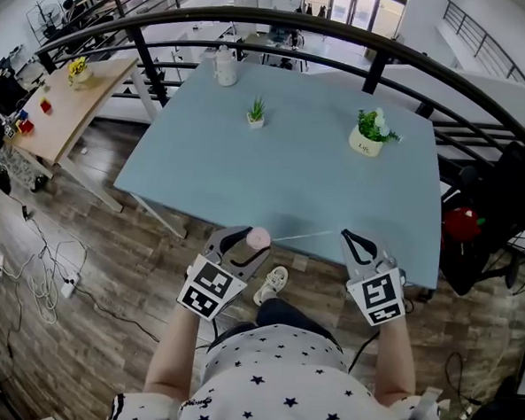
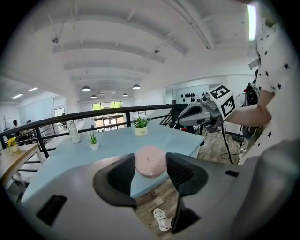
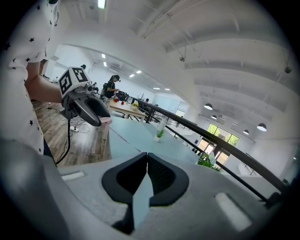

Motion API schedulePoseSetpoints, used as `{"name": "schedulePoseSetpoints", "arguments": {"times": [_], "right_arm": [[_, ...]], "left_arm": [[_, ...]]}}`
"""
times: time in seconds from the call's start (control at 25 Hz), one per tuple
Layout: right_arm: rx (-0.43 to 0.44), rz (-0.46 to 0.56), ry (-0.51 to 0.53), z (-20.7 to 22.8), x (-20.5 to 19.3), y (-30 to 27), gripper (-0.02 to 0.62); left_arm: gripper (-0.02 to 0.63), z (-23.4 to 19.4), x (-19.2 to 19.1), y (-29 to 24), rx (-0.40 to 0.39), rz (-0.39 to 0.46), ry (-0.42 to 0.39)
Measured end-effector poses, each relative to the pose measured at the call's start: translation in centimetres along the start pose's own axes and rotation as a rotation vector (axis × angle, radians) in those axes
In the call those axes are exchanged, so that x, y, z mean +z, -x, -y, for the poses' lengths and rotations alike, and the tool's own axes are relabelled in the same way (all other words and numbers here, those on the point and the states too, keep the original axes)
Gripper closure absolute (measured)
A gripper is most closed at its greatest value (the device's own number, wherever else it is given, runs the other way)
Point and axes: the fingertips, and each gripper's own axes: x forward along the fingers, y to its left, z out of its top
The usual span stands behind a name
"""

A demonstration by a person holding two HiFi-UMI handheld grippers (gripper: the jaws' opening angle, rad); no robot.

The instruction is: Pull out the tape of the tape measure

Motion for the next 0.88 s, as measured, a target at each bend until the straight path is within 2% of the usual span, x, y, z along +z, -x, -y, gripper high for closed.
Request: {"name": "schedulePoseSetpoints", "arguments": {"times": [0.12,0.28,0.4,0.88], "right_arm": [[-0.041,-0.016,0.000,1.0,-0.5,0.3,0.581],[-0.077,-0.007,-0.058,2.8,-1.0,1.2,0.583],[-0.113,-0.026,-0.034,3.5,-1.5,1.5,0.581],[-0.129,-0.040,-0.033,3.8,-1.6,1.4,0.581]], "left_arm": [[0.394,-0.5,-0.4,0.1,0.022,-0.010,-0.004],[0.394,-1.4,-0.7,0.8,0.028,0.001,0.035],[0.394,-1.7,-1.2,0.9,0.039,-0.012,0.028],[0.394,-2.1,-1.4,1.3,0.042,-0.013,0.043]]}}
